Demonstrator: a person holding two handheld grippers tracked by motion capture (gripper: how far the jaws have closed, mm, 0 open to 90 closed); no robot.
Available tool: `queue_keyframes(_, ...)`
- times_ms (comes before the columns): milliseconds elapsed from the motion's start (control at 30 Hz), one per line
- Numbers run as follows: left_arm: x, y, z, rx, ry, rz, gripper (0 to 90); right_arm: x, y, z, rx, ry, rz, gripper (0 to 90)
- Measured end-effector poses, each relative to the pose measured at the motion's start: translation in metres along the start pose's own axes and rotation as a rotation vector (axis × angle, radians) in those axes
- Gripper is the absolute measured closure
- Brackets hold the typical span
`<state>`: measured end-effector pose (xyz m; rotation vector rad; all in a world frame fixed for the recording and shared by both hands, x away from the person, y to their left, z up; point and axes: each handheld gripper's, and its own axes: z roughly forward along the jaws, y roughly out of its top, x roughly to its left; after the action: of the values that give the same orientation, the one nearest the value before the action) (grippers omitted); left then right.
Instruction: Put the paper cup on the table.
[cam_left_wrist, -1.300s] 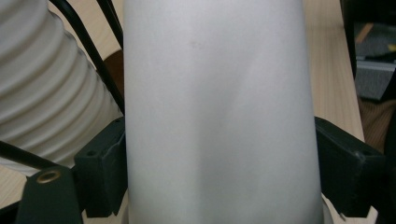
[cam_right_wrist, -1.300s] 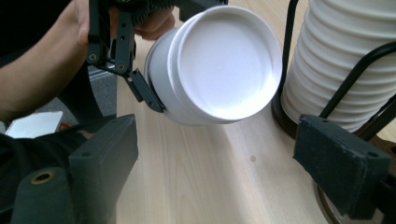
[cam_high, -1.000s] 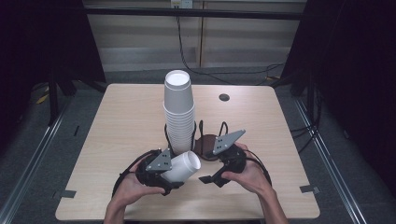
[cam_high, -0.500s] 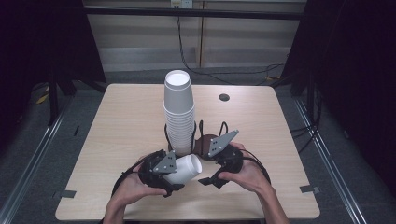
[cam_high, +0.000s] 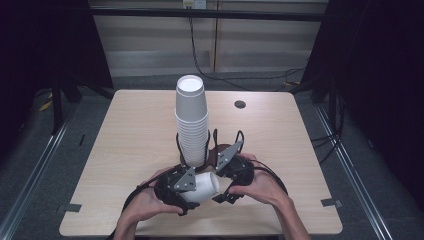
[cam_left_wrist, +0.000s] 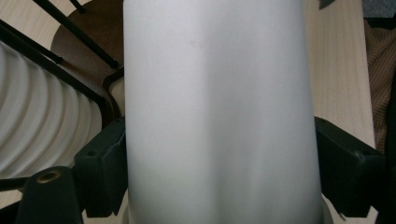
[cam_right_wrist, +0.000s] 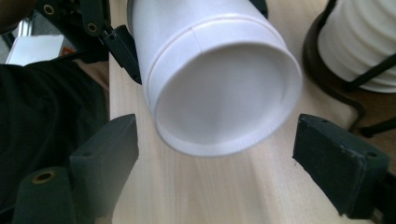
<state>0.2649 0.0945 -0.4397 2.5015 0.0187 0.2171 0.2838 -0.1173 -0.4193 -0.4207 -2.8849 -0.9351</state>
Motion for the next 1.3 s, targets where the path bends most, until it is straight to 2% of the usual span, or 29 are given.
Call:
queue_keyframes(133,0.0,0.003,-0.001,0.014,-0.01,0.027,16.3,0.0,0.005,0.005,0.022,0.015,-0.01,14.2)
queue_keyframes(200,-0.001,0.003,-0.002,0.008,-0.015,0.02,16.3,0.0,0.007,0.005,0.015,0.024,-0.018,14.3)
queue_keyframes(233,0.0,0.003,-0.003,0.011,-0.015,0.03,16.3,0.0,0.008,0.005,0.011,0.026,-0.023,14.4)
queue_keyframes(300,-0.001,0.003,-0.002,0.013,-0.037,0.033,16.3,0.001,0.01,0.006,0.029,0.035,-0.024,15.2)
queue_keyframes(467,-0.003,0.006,0.001,0.02,-0.048,0.045,16.3,0.001,0.013,0.01,0.038,0.057,-0.046,18.2)
queue_keyframes(600,-0.003,0.007,0.004,0.036,-0.057,0.056,16.3,0.002,0.013,0.012,0.06,0.072,-0.037,18.6)
queue_keyframes(700,-0.004,0.008,0.004,0.036,-0.06,0.052,16.3,0.001,0.013,0.013,0.053,0.074,-0.046,18.7)
queue_keyframes(733,-0.004,0.008,0.005,0.037,-0.049,0.053,16.3,0.001,0.013,0.013,0.05,0.077,-0.046,18.9)
queue_keyframes(767,-0.005,0.008,0.005,0.035,-0.052,0.05,16.3,0.001,0.013,0.015,0.046,0.08,-0.042,21.4)
queue_keyframes(900,-0.005,0.008,0.004,0.041,-0.058,0.059,16.3,0.002,0.014,0.015,0.046,0.089,-0.032,20.8)
queue_keyframes(1067,-0.005,0.007,0.005,0.026,-0.054,0.057,16.3,0.002,0.014,0.017,0.048,0.102,-0.02,21.3)
queue_keyframes(1100,-0.005,0.006,0.004,0.016,-0.056,0.061,16.3,0.002,0.015,0.017,0.034,0.097,-0.044,22.3)
queue_keyframes(1133,-0.005,0.006,0.004,0.016,-0.056,0.061,16.3,0.002,0.015,0.017,0.034,0.097,-0.044,22.3)
queue_keyframes(1167,-0.004,0.004,0.004,-0.004,-0.068,0.053,16.3,0.002,0.014,0.017,0.035,0.102,-0.032,23.3)
queue_keyframes(1300,-0.004,0.004,0.005,-0.011,-0.064,0.054,15.7,0.003,0.014,0.016,0.044,0.1,-0.021,23.8)
